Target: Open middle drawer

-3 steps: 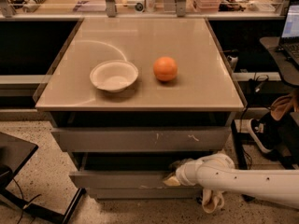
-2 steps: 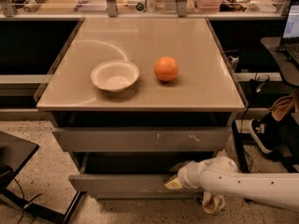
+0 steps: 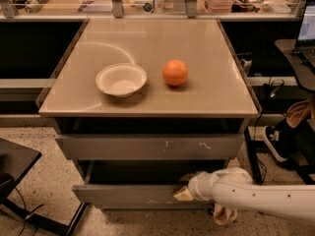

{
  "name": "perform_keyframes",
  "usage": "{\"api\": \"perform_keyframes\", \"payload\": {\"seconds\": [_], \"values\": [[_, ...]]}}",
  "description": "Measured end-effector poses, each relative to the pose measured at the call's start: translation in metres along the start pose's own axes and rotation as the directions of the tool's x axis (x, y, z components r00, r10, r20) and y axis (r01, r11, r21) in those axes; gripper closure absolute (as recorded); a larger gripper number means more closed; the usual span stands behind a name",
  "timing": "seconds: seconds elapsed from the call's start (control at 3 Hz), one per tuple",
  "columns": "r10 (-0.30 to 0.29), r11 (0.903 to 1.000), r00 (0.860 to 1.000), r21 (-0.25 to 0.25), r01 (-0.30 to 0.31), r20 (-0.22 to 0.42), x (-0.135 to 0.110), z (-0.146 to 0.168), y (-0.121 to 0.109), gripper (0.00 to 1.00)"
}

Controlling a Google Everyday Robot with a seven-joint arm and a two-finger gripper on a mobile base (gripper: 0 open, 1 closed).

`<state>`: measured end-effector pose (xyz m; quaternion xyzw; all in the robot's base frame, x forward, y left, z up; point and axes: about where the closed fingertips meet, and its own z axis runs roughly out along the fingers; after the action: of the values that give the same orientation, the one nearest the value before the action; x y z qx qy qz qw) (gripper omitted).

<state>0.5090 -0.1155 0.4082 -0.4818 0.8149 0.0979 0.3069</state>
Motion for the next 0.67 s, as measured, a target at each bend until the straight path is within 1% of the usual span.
{"api": "perform_keyframes", "payload": {"seconds": [0.33, 0.67], "values": [[0.0, 1.0, 1.0, 0.0, 0.0, 0.0, -0.004, -0.0024, 0.0003, 1.0], [0.005, 0.9999, 1.0, 0.014, -0.005, -0.004, -0.0033, -0.0079, 0.0004, 1.0]]}}
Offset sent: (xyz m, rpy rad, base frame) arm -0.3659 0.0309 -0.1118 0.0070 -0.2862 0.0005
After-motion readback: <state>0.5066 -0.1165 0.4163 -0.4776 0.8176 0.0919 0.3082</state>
